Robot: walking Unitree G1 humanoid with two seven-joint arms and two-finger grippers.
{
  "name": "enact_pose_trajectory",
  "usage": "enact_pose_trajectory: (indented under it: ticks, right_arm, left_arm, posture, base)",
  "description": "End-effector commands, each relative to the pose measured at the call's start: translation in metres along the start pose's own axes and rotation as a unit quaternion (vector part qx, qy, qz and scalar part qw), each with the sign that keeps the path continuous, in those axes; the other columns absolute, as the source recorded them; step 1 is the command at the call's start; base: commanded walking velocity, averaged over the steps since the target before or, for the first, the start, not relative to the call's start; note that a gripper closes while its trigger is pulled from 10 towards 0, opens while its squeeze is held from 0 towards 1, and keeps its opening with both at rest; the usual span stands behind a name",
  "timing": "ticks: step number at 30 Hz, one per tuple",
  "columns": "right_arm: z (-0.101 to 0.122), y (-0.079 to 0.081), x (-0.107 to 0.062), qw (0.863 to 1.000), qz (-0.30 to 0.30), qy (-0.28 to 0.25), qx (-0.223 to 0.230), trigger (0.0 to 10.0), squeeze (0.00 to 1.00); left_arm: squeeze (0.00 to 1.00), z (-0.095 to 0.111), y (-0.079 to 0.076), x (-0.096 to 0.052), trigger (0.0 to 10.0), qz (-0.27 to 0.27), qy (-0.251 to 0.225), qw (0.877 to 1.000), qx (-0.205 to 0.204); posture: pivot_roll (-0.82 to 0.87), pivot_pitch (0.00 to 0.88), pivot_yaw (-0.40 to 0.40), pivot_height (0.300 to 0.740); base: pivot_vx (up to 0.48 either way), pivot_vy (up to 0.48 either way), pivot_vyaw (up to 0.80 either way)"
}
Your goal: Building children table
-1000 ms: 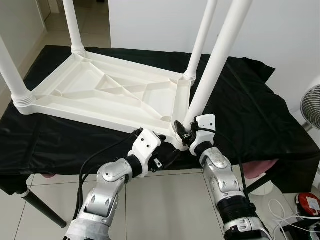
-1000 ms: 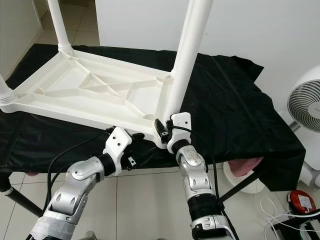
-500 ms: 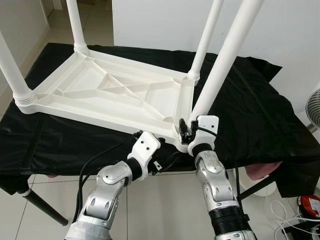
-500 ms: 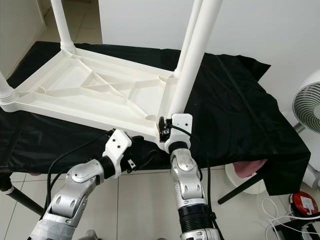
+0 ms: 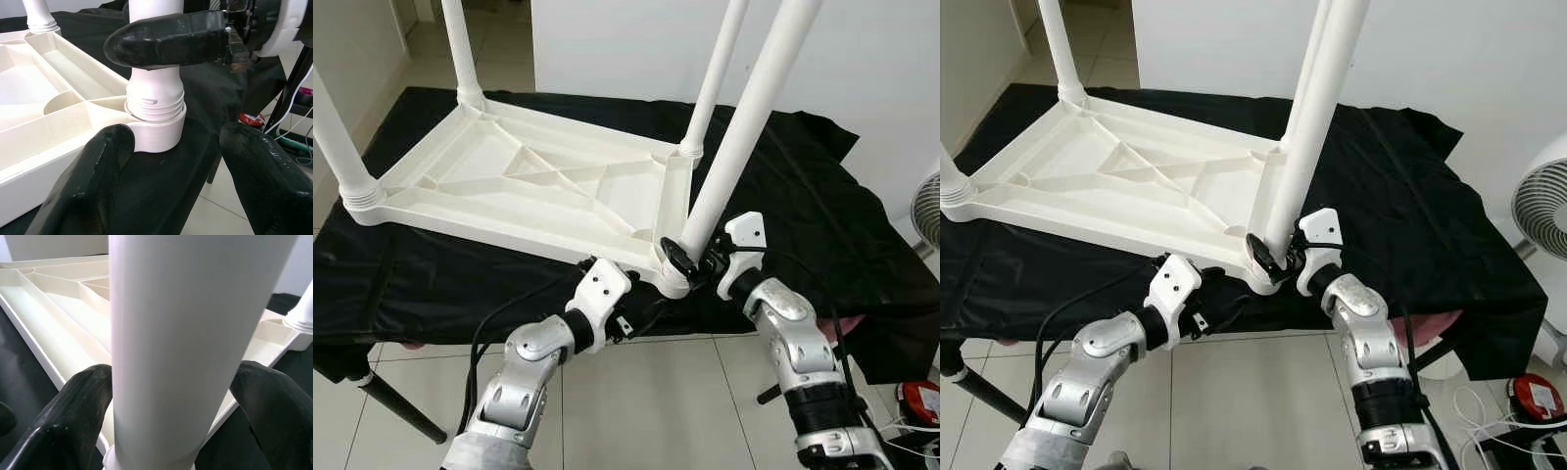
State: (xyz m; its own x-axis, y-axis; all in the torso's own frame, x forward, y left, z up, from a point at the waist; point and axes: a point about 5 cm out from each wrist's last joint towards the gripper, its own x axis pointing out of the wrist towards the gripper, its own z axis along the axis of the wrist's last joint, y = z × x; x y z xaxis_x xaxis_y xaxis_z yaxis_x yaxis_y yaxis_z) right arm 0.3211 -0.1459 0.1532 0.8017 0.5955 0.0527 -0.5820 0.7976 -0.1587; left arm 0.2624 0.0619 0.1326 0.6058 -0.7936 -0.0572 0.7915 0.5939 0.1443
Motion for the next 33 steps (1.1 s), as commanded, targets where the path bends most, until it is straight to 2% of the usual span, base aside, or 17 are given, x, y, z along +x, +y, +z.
enact_pose_trajectory:
  ticks: [1, 3, 4, 5, 12, 13, 14, 15, 18, 19, 21, 22, 29, 30, 32, 33]
  right_arm:
    - [-0.003, 0.003, 0.004, 0.999, 0.037, 0.007, -0.005, 10.0, 0.0]
    - [-0.006, 0.005, 0.009, 0.997, 0.075, 0.014, -0.001, 10.0, 0.0]
    - [-0.006, 0.005, 0.009, 0.997, 0.075, 0.014, -0.001, 10.0, 0.0]
    - [-0.011, 0.007, 0.014, 0.995, 0.098, 0.026, -0.013, 10.0, 0.0]
    - [-0.024, 0.01, 0.022, 0.992, 0.116, 0.054, -0.007, 10.0, 0.0]
    - [-0.029, 0.01, 0.023, 0.991, 0.122, 0.062, -0.001, 9.6, 0.0]
    - [-0.033, 0.011, 0.023, 0.99, 0.126, 0.07, 0.003, 8.0, 0.0]
    - [-0.04, 0.011, 0.022, 0.988, 0.131, 0.08, 0.008, 4.2, 0.0]
    - [-0.042, 0.011, 0.021, 0.988, 0.132, 0.084, 0.01, 4.2, 0.0]
    - [-0.044, 0.011, 0.021, 0.987, 0.134, 0.084, 0.014, 2.4, 0.0]
    - [-0.046, 0.011, 0.021, 0.987, 0.135, 0.084, 0.017, 2.4, 0.0]
    - [-0.047, 0.011, 0.02, 0.987, 0.137, 0.082, 0.019, 0.0, 0.0]
    - [-0.051, 0.014, 0.015, 0.989, 0.13, 0.07, 0.031, 0.0, 0.0]
    - [-0.051, 0.016, 0.014, 0.99, 0.118, 0.065, 0.033, 2.6, 0.0]
    - [-0.052, 0.017, 0.014, 0.992, 0.109, 0.062, 0.035, 2.6, 0.0]
    - [-0.052, 0.019, 0.014, 0.993, 0.096, 0.056, 0.043, 10.0, 0.0]
  left_arm:
    - [0.0, -0.001, 0.004, 0.002, 10.0, 0.047, 0.002, 0.999, -0.001]
    - [0.0, 0.001, 0.005, 0.003, 10.0, 0.047, 0.0, 0.999, -0.001]
    - [0.0, 0.001, 0.005, 0.003, 10.0, 0.047, 0.0, 0.999, -0.001]
    - [0.0, 0.002, 0.005, 0.004, 10.0, 0.047, -0.002, 0.999, 0.0]
    - [0.0, 0.002, 0.007, 0.004, 10.0, 0.051, -0.003, 0.999, 0.0]
    - [0.0, 0.003, 0.007, 0.004, 10.0, 0.052, -0.004, 0.999, 0.001]
    - [0.0, 0.003, 0.007, 0.004, 10.0, 0.053, -0.004, 0.999, 0.0]
    - [0.0, 0.003, 0.007, 0.004, 10.0, 0.054, -0.005, 0.999, -0.001]
    - [0.0, 0.003, 0.007, 0.004, 10.0, 0.054, -0.005, 0.999, -0.002]
    - [0.0, 0.003, 0.006, 0.003, 10.0, 0.054, -0.004, 0.999, -0.001]
    - [0.0, 0.003, 0.006, 0.003, 10.0, 0.054, -0.004, 0.999, 0.0]
    - [0.0, 0.002, 0.006, 0.003, 10.0, 0.053, -0.003, 0.999, -0.001]
    - [0.0, 0.0, 0.003, 0.004, 10.0, 0.047, 0.001, 0.999, 0.001]
    - [0.0, -0.001, 0.003, 0.004, 10.0, 0.047, 0.002, 0.999, 0.001]
    - [0.0, -0.002, 0.003, 0.004, 10.0, 0.047, 0.003, 0.999, 0.001]
    - [0.0, -0.003, 0.004, 0.003, 10.0, 0.049, 0.005, 0.999, 0.001]
  posture:
    - [0.02, 0.005, -0.07, 0.74]
    - [0.02, 0.005, -0.068, 0.74]
    - [0.02, 0.005, -0.068, 0.74]
    - [0.02, 0.003, -0.065, 0.74]
    - [0.03, 0.004, -0.07, 0.74]
    - [0.03, 0.003, -0.071, 0.74]
    - [0.03, 0.003, -0.071, 0.74]
    - [0.03, 0.006, -0.074, 0.74]
    - [0.03, 0.006, -0.074, 0.74]
    - [0.03, 0.008, -0.075, 0.74]
    - [0.03, 0.008, -0.075, 0.74]
    - [0.03, 0.01, -0.073, 0.74]
    - [0.02, 0.016, -0.076, 0.74]
    - [0.02, 0.017, -0.08, 0.74]
    - [0.02, 0.018, -0.081, 0.74]
    - [0.02, 0.02, -0.084, 0.74]
  base:
    - [0.0, 0.0, 0.0]
    - [0.0, 0.0, 0.0]
    - [0.0, 0.0, 0.0]
    - [0.0, 0.0, 0.0]
    - [0.0, 0.0, 0.0]
    - [0.0, 0.0, 0.0]
    - [0.0, 0.0, 0.0]
    - [0.0, 0.0, 0.0]
    - [0.0, 0.0, 0.0]
    - [0.0, 0.0, 0.0]
    - [0.0, 0.0, 0.0]
    - [0.0, 0.0, 0.0]
    - [0.0, 0.0, 0.0]
    - [0.0, 0.0, 0.0]
    - [0.0, 0.0, 0.0]
    - [0.0, 0.0, 0.0]
